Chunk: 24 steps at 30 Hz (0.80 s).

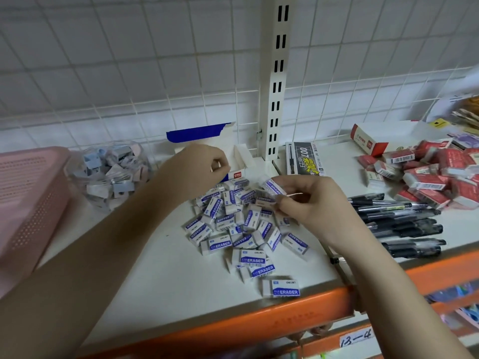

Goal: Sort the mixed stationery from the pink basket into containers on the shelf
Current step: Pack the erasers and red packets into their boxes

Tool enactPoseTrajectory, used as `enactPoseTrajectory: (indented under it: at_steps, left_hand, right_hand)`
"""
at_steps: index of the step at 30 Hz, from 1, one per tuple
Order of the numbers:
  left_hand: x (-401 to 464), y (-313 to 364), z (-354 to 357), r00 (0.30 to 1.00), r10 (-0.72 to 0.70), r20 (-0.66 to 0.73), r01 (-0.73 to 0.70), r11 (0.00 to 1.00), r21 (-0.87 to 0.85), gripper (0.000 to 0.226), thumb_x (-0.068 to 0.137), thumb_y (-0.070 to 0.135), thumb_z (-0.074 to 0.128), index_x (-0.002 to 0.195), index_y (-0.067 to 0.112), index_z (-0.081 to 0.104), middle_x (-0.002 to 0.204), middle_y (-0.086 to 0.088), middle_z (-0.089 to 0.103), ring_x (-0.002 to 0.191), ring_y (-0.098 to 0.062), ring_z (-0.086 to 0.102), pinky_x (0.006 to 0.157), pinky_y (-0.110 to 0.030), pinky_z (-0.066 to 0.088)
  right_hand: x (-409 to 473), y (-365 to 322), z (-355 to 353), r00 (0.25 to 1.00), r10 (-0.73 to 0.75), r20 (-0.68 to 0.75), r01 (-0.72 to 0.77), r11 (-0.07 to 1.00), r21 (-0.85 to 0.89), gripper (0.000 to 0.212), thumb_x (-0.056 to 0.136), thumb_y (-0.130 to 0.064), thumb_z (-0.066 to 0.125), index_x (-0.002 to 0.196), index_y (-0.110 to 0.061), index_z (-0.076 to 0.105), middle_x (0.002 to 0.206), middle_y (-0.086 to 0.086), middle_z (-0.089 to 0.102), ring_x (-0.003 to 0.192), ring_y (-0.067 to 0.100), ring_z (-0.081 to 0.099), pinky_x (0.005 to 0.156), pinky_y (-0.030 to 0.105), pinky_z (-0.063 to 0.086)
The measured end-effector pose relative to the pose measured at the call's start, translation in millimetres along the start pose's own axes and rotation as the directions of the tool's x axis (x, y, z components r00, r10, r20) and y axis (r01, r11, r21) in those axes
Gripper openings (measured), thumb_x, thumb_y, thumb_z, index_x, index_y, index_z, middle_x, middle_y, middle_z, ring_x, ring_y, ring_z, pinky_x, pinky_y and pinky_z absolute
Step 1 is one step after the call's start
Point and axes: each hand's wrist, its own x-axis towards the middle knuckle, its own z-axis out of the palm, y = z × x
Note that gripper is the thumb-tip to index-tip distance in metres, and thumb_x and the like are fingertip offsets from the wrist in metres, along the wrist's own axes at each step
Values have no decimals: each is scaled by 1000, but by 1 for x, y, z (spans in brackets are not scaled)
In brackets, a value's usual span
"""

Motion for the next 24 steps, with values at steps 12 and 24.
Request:
enactPoseTrajectory:
  at_steps: [12,24]
  left_hand:
    - [-60,11,15,946,-278,169,309,929,-203,26,84,26,69,107,21,57,79,-4,63,64,-17,57,56,-27,45]
    - [-96,19,20,915,-403,-5,371,847,-380,36,90,19,61,126,22,57,110,-2,65,90,-14,63,84,-28,50]
  right_hand:
    - [52,-27,4,985,-146,95,169,927,-335,17,87,-13,60,100,-21,68,86,-10,66,67,-2,55,58,7,38]
    - [150,-33,63,955,-28,295,266,521,-811,27,89,1,51,115,1,57,122,17,50,99,27,55,85,31,44]
